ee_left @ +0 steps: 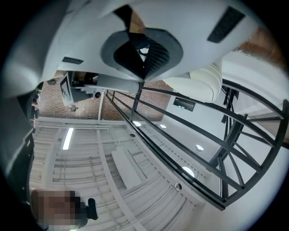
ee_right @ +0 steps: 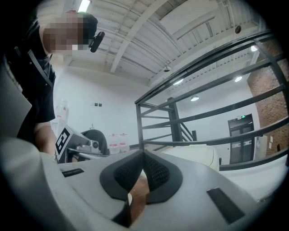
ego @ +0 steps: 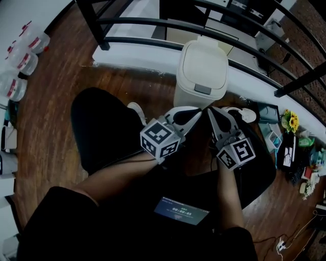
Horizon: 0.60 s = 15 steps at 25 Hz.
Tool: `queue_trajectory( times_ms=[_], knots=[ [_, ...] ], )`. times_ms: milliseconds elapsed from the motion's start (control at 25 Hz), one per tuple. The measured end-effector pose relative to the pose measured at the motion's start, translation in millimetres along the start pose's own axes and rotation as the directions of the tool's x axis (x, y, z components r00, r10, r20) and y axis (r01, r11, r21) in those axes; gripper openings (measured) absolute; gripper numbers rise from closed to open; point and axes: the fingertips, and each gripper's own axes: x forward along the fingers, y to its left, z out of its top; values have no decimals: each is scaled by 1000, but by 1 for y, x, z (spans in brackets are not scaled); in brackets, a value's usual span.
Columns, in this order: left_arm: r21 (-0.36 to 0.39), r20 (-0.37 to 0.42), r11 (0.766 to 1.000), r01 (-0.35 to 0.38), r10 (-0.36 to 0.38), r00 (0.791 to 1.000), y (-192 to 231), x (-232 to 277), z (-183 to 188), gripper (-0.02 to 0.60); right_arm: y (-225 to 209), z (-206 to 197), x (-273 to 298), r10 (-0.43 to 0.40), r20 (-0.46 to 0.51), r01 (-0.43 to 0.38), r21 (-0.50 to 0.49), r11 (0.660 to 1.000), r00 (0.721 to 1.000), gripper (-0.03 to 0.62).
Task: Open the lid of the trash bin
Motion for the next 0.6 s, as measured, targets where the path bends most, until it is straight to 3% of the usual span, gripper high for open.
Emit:
queue_trajectory(
  times_ms=[280, 400, 600],
  knots=[
    [33, -47, 996, -78, 80, 996, 24, 11, -15, 32, -24, -27, 6, 14, -25, -14, 20, 1000, 1000, 29],
    [3, -35, 994, -111, 111, 993, 34, 20, -17, 32, -34, -25, 9, 16, -12, -16, -1, 1000, 1000, 29],
    [51, -9, 991, -127, 128, 992, 38, 45, -34, 32, -47, -39, 13, 26, 2, -26, -15, 1000, 1000, 29]
  ],
)
